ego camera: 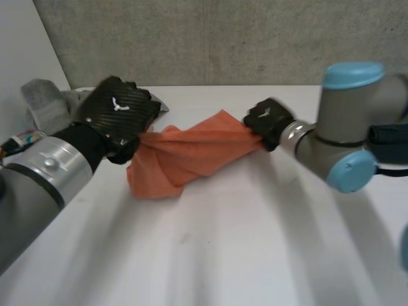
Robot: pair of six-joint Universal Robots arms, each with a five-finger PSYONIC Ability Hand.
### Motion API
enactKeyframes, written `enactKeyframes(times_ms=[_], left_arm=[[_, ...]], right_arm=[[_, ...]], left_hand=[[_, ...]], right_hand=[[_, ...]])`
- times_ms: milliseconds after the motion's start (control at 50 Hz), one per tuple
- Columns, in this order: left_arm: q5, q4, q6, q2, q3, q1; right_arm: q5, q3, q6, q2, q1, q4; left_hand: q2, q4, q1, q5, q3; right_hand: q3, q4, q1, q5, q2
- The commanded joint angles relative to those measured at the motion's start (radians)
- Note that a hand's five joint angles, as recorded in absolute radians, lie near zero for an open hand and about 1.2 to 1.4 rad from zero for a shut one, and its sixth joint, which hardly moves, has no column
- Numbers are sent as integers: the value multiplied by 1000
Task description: Fold the laundry.
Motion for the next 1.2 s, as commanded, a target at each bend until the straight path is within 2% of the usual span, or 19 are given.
enactKeyframes(times_ms=[20, 140, 220, 240, 260, 280, 300, 340, 360, 440, 480, 580, 680, 740, 820, 980, 1140, 1160, 1200], left_arm=[[17, 24, -7, -198, 50, -18], [34, 9, -35, -430, 138, -65], [40, -28, -49, -490, 149, -82], [43, -31, -52, -488, 147, -84], [46, -36, -53, -487, 147, -85], [49, -40, -55, -482, 146, -85], [60, -45, -61, -470, 144, -84], [71, -53, -70, -452, 143, -81], [79, -54, -82, -429, 143, -76], [88, -66, -124, -361, 141, -49], [89, -76, -139, -334, 141, -33], [99, -85, -158, -266, 139, 30], [120, -91, -144, -269, 164, 125], [126, -112, -128, -298, 181, 157], [128, -161, -104, -342, 181, 174], [129, -186, -84, -392, 156, 174], [134, -149, -95, -381, 138, 174], [134, -146, -96, -379, 138, 174], [131, -143, -99, -379, 138, 174]], right_arm=[[155, 293, -9, -236, -65, 36], [161, 606, -9, -332, -49, 8], [175, 698, -5, -332, -25, 2], [177, 703, -5, -335, -23, 1], [178, 705, -5, -336, -23, 1], [178, 705, -4, -337, -25, -2], [178, 702, 1, -346, -34, -5], [177, 692, 5, -365, -52, -13], [171, 677, 10, -387, -71, -16], [139, 637, 19, -440, -106, -9], [109, 623, 15, -452, -117, 1], [-19, 580, -79, -455, -161, 27], [-222, 524, -292, -377, -225, 21], [-273, 475, -378, -325, -244, 28], [-277, 374, -458, -199, -249, 80], [-273, 245, -516, -26, -247, 146], [-276, 220, -493, 39, -241, 133], [-274, 221, -487, 42, -241, 128], [-270, 215, -470, 43, -239, 105]], left_hand=[[199, 199, 242, 229, 210], [199, 199, 242, 229, 210], [199, 199, 242, 229, 210], [199, 199, 242, 229, 210], [199, 199, 242, 229, 210], [141, 141, 184, 171, 152], [-92, -92, -49, -62, -81], [-328, -328, -285, -298, -317], [-527, -527, -484, -497, -516], [-887, -886, -843, -856, -875], [-902, -902, -858, -872, -891], [-946, -946, -902, -916, -935], [-937, -937, -894, -907, -926], [-899, -899, -856, -869, -888], [-846, -846, -803, -816, -835], [-820, -819, -776, -790, -809], [-820, -819, -776, -790, -809], [-820, -819, -776, -790, -809], [-820, -819, -776, -790, -809]], right_hand=[[212, 203, 280, 229, 226], [212, 203, 280, 229, 226], [212, 203, 280, 229, 226], [168, 159, 236, 185, 182], [-7, -16, 61, 10, 7], [-192, -200, -124, -175, -178], [-566, -574, -497, -549, -552], [-809, -818, -741, -792, -795], [-877, -886, -809, -860, -863], [-890, -898, -821, -873, -875], [-893, -901, -824, -875, -878], [-890, -898, -821, -873, -875], [-855, -863, -786, -838, -840], [-805, -813, -736, -788, -790], [-702, -710, -634, -685, -688], [-608, -616, -540, -591, -594], [-523, -531, -454, -506, -508], [-476, -485, -408, -459, -462], [209, 200, 277, 226, 223]])
